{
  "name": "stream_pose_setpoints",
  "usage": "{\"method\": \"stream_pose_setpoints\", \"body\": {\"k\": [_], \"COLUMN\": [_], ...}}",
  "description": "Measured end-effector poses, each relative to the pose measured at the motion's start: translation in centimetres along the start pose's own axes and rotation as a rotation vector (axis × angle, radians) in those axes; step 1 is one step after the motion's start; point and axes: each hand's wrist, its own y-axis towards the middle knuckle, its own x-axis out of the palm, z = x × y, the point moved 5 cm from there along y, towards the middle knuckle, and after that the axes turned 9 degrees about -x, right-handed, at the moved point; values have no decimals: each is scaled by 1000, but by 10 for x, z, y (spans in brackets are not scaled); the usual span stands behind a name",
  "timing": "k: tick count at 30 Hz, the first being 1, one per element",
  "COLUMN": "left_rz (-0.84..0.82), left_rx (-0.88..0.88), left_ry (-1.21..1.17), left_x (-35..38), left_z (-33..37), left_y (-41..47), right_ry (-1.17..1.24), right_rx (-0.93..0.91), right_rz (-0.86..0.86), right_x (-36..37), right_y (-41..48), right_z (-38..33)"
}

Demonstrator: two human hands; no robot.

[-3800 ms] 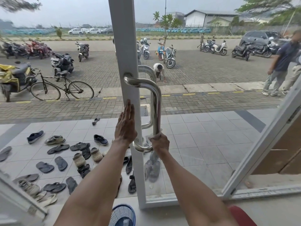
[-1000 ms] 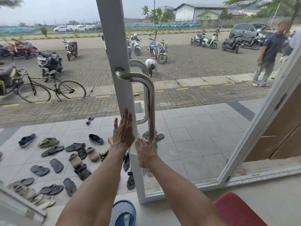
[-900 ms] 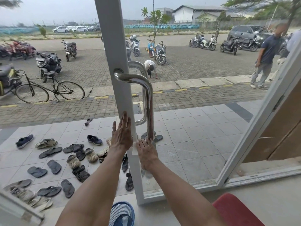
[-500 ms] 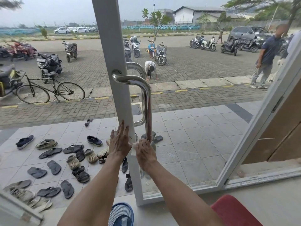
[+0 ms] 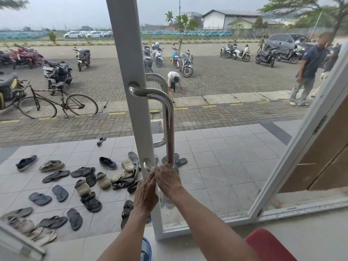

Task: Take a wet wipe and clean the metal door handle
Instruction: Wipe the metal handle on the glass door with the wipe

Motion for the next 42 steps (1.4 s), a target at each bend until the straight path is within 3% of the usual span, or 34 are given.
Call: {"method": "stream_pose_setpoints", "body": {"k": [7, 12, 18, 21, 24, 26, 32, 37, 42], "left_rz": [-52, -74, -109, -149, -229, -225, -223, -371, -418], "left_rx": [121, 92, -69, -45, 65, 43, -138, 50, -36], "left_ry": [-15, 52, 3, -49, -29, -6, 211, 271, 392], "left_x": [0, 4, -2, -4, 8, 16, -5, -12, -23], "left_z": [7, 5, -16, -10, 12, 16, -12, 9, -11], "left_y": [5, 10, 21, 23, 14, 12, 41, 42, 62], "right_ry": [40, 192, 484, 692, 732, 765, 754, 714, 679], "right_rx": [-50, -113, 390, 443, 358, 357, 411, 394, 370], "right_rz": [55, 282, 422, 384, 411, 444, 413, 403, 315], "right_x": [-2, -14, -22, -36, -45, -40, -38, -40, -40], "right_y": [-10, -40, -66, -60, -42, -30, -27, -28, -26], "right_z": [4, 17, 67, 71, 56, 48, 52, 56, 64]}}
